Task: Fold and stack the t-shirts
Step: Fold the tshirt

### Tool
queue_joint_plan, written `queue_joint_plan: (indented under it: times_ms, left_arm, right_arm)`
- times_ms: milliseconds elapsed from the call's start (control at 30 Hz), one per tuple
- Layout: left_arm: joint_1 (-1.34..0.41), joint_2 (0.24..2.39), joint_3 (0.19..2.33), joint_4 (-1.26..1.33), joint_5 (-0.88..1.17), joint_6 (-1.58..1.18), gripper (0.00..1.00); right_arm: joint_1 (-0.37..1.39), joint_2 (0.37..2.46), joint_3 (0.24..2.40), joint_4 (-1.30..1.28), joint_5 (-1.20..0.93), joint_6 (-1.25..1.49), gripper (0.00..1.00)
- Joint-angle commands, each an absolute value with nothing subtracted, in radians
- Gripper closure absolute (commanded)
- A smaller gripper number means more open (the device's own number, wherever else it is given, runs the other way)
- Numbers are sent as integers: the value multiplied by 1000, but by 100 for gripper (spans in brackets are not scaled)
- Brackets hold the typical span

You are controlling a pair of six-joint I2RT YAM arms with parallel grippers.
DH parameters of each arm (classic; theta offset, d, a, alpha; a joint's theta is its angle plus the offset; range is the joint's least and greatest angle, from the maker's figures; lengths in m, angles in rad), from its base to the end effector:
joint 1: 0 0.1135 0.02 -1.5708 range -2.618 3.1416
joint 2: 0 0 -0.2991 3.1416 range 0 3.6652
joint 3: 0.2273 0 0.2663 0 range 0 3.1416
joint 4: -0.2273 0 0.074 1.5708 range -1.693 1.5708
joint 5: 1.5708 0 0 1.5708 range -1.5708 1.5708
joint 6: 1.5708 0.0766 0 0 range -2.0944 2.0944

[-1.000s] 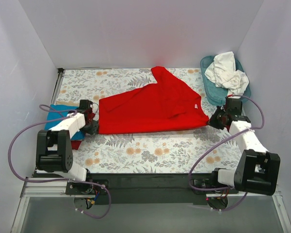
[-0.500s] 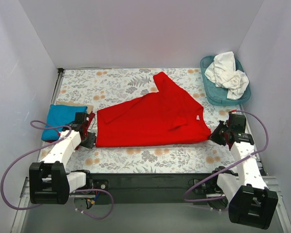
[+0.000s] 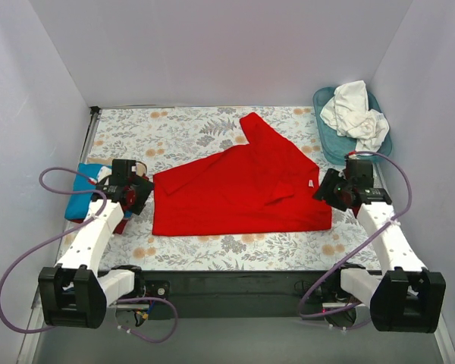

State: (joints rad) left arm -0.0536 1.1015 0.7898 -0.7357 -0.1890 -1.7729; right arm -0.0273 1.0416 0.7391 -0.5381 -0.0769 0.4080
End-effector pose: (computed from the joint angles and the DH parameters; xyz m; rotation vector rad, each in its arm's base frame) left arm 0.2251 0.0023 0.2286 -2.0487 1.6763 -0.4077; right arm 0.2349 -0.0005 0.2396 0.4889 2.3758 0.2670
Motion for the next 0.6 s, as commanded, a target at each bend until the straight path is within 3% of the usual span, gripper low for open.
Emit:
queue_joint_plan:
  times_ms: [0, 67, 233, 567]
  left_arm:
    - [-149, 1156, 844, -620, -147, -1718, 45]
    - [-262, 1208, 874, -595, -156, -1718, 46]
    - [-354, 1279, 885, -531, -120, -1666, 46]
    - [-365, 1400, 920, -456, -15, -1589, 47]
  right_arm:
    - [104, 1094, 758, -413, -38, 442, 40]
    - [150, 1152, 764, -352, -51, 457, 40]
    - [187, 1210, 767, -243, -81, 482, 41]
    - [199, 1393, 781, -143, -61, 480, 42]
